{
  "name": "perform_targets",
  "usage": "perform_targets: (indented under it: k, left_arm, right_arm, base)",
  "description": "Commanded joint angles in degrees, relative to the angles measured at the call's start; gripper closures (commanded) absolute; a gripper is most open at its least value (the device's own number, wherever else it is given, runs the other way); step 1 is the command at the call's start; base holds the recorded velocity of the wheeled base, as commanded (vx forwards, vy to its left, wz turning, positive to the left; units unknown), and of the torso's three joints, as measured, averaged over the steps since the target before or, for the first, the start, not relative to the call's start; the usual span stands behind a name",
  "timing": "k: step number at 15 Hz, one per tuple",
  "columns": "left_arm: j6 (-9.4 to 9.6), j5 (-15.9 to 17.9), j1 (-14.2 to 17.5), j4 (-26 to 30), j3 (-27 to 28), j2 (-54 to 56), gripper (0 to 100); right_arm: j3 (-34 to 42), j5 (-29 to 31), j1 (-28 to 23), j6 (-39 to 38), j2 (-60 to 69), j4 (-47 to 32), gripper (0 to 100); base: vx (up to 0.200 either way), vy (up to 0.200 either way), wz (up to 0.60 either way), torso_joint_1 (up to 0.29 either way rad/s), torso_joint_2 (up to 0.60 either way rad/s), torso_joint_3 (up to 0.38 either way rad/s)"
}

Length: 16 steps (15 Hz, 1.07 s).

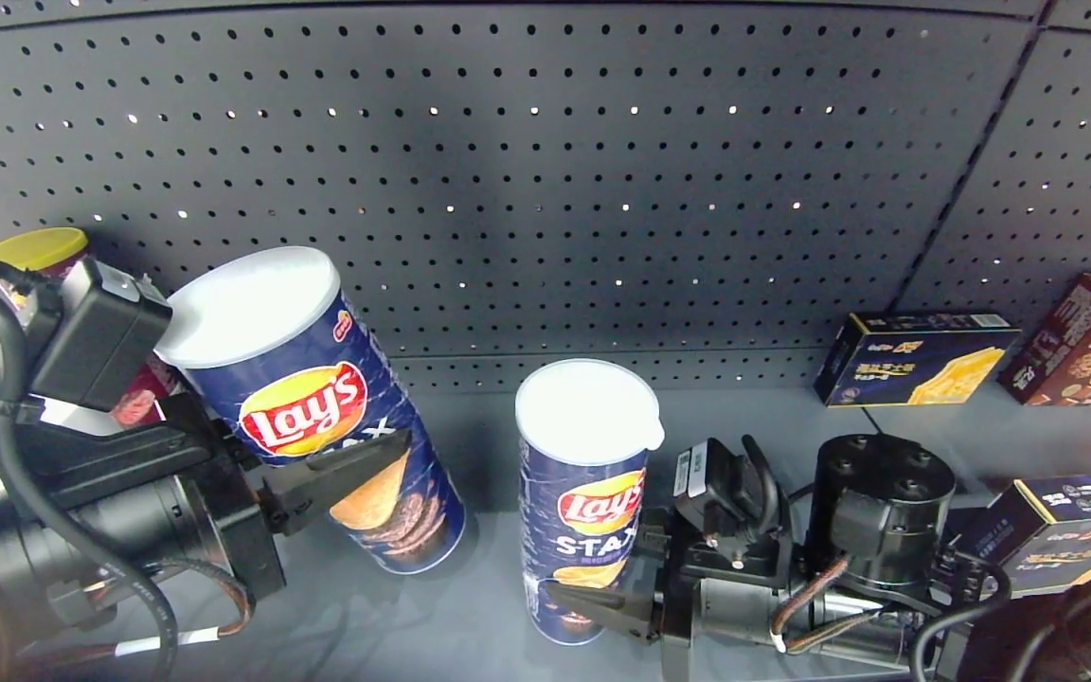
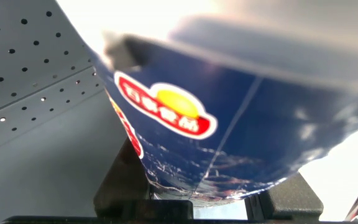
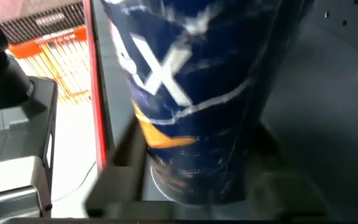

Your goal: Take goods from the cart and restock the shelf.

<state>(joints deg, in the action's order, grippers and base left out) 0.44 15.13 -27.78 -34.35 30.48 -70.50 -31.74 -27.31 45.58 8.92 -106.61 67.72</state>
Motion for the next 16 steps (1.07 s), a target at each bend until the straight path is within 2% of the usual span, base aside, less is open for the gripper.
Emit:
perform_targets:
  k: [1,9,16]
  left_arm:
    - [0.0,-0.01,0.01,-0.01,0.02,0.01,100]
    - [-0.09,-0.1,0.01,-0.01,0.02,0.01,100]
    - [-0.09,-0.1,0.01,-0.01,-0.68,0.01,100]
  right_arm:
    - [0.02,-0.03,0.03,0.04,-0.18,0.22,0]
    - [1.77,0.85,0.03,0.04,0.96,1.19,0]
    - [12.14,0.41,-1.9,0.13,9.31,1.45,0]
  base:
    - [0.0,0.0,0.0,0.0,0.0,0.0]
    - [0.0,0.0,0.0,0.0,0.0,0.0]
    - [0.0,0.0,0.0,0.0,0.0,0.0]
